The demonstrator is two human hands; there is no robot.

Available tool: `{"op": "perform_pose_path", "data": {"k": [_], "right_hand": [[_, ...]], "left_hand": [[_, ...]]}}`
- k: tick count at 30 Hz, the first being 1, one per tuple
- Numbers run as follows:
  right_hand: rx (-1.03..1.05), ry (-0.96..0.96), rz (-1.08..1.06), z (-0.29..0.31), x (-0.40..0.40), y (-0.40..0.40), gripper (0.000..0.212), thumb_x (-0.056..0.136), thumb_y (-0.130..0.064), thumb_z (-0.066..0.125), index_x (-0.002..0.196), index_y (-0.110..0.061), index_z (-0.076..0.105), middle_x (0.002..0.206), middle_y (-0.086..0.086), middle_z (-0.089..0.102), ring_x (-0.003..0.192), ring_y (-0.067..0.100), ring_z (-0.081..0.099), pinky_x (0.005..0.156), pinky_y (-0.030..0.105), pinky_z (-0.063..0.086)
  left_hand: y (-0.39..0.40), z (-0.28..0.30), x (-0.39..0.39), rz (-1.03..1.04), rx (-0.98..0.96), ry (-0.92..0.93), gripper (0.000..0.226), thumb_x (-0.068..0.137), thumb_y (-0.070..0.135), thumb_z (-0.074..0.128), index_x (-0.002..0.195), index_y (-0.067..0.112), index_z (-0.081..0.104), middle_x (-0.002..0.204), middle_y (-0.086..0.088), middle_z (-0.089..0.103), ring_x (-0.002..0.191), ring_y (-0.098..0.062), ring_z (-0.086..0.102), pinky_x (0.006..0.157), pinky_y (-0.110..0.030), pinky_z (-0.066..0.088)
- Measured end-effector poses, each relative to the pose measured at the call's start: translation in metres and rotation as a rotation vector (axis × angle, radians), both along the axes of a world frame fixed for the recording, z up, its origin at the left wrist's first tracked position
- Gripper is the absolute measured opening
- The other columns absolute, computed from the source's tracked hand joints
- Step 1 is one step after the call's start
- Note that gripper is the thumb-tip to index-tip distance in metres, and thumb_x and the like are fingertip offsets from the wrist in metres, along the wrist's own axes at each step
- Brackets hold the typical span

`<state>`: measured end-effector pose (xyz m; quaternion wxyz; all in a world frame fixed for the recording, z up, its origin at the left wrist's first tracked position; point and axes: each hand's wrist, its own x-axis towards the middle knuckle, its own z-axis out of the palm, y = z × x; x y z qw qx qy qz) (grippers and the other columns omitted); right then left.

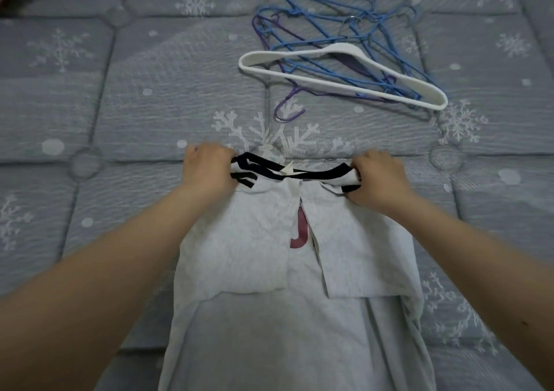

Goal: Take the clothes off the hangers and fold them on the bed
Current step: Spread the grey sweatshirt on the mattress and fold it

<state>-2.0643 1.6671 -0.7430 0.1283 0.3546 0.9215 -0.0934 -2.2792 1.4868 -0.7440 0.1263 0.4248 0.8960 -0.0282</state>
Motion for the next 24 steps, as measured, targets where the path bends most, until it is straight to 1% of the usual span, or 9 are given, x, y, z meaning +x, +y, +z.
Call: {"op": "perform_pose_path", "data": {"k": [2,4,9,12,14,17,19,22,24], "right_hand": [[-0.046,0.082,-0.019,0.008,0.005,0.0,0.03,0.072,-0.03,0.071,0.095,-0.016,0.057,0.098,0.004,0.056,0.096,0.028,0.053,0.07,0.031,0.033],[-0.135,0.139,-0.074,0.018,0.009,-0.001,0.032,0.069,-0.028,0.074,0.09,-0.018,0.052,0.09,0.002,0.059,0.087,0.027,0.056,0.064,0.031,0.034],[-0.148,0.227,-0.055,0.042,0.017,-0.011,0.049,0.072,-0.023,0.072,0.115,-0.018,0.05,0.099,0.007,0.065,0.094,0.034,0.058,0.067,0.034,0.039],[-0.112,0.264,0.042,0.057,0.023,-0.018,0.023,0.072,-0.02,0.07,0.092,-0.015,0.059,0.09,0.011,0.067,0.088,0.035,0.061,0.069,0.038,0.046],[-0.119,0.264,0.099,0.067,0.032,-0.029,0.015,0.073,-0.019,0.069,0.082,-0.016,0.057,0.084,0.011,0.067,0.082,0.035,0.062,0.065,0.038,0.047],[-0.098,0.269,0.149,0.078,0.048,-0.047,0.017,0.076,-0.019,0.068,0.08,-0.017,0.051,0.082,0.012,0.065,0.078,0.036,0.061,0.058,0.036,0.042],[-0.063,0.234,0.152,0.086,0.062,-0.062,0.015,0.08,-0.018,0.066,0.087,-0.011,0.055,0.086,0.014,0.065,0.08,0.037,0.06,0.056,0.032,0.032],[-0.008,0.177,0.171,0.094,0.085,-0.087,0.018,0.083,-0.017,0.063,0.096,-0.007,0.057,0.088,0.016,0.065,0.081,0.037,0.06,0.052,0.03,0.023],[0.021,0.176,0.178,0.095,0.104,-0.107,0.016,0.082,-0.018,0.063,0.093,-0.008,0.056,0.086,0.017,0.066,0.079,0.038,0.061,0.054,0.031,0.028]], "left_hand": [[-0.013,0.006,0.001,-0.073,0.116,0.037,0.021,0.078,0.031,0.069,0.094,0.018,0.066,0.1,-0.003,0.055,0.102,-0.025,0.049,0.087,-0.031,0.022],[-0.024,0.016,0.004,-0.107,0.182,0.027,0.02,0.079,0.029,0.067,0.094,0.015,0.066,0.097,-0.003,0.056,0.097,-0.025,0.051,0.084,-0.03,0.024],[-0.052,0.044,0.02,-0.142,0.245,0.044,0.02,0.077,0.023,0.07,0.091,0.01,0.062,0.089,-0.009,0.064,0.089,-0.033,0.059,0.073,-0.037,0.035],[-0.074,0.053,0.033,-0.155,0.252,0.095,0.019,0.072,0.021,0.073,0.076,0.014,0.056,0.08,-0.008,0.064,0.081,-0.033,0.059,0.07,-0.034,0.024],[-0.09,0.061,0.045,-0.175,0.263,0.116,0.02,0.067,0.016,0.074,0.071,0.015,0.054,0.071,-0.008,0.062,0.071,-0.032,0.06,0.068,-0.034,0.024],[-0.113,0.07,0.061,-0.249,0.279,0.129,0.024,0.056,0.009,0.078,0.067,0.014,0.056,0.059,-0.006,0.059,0.056,-0.029,0.058,0.064,-0.032,0.029],[-0.129,0.075,0.073,-0.291,0.281,0.109,0.027,0.051,0.006,0.078,0.065,0.013,0.055,0.057,-0.005,0.057,0.052,-0.029,0.057,0.061,-0.03,0.03],[-0.151,0.078,0.092,-0.305,0.274,0.044,0.018,0.065,0.007,0.071,0.076,0.011,0.057,0.071,-0.009,0.061,0.066,-0.032,0.06,0.056,-0.03,0.031],[-0.169,0.077,0.107,-0.294,0.207,0.005,0.011,0.079,0.013,0.062,0.089,0.012,0.057,0.089,-0.007,0.061,0.085,-0.03,0.058,0.06,-0.033,0.035]]}}
